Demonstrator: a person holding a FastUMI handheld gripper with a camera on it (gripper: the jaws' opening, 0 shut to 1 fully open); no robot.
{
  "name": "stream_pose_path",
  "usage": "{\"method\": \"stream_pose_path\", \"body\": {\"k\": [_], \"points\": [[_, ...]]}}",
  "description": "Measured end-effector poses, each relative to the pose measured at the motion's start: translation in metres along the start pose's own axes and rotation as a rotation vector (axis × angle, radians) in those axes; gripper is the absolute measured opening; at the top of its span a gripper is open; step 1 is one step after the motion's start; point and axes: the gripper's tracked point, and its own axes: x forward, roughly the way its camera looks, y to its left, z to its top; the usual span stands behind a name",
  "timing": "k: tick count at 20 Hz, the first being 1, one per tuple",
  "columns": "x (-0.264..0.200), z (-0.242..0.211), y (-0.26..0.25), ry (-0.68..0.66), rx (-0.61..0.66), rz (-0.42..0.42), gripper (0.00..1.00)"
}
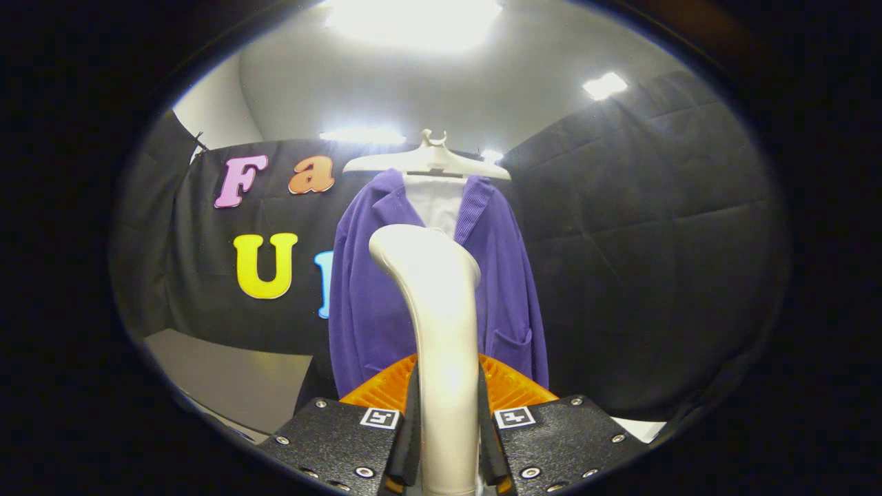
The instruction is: Iron the clothes twice with a garment steamer, once on the left side and once on the right side.
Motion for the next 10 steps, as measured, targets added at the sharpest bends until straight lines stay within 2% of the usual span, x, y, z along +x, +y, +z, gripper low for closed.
{"method": "stream_pose_path", "body": {"k": [6,10], "points": [[0.056,0.060,-0.028,-0.085,0.014,-0.069,0.36],[0.097,0.080,-0.045,-0.108,0.019,-0.117,0.36]]}}
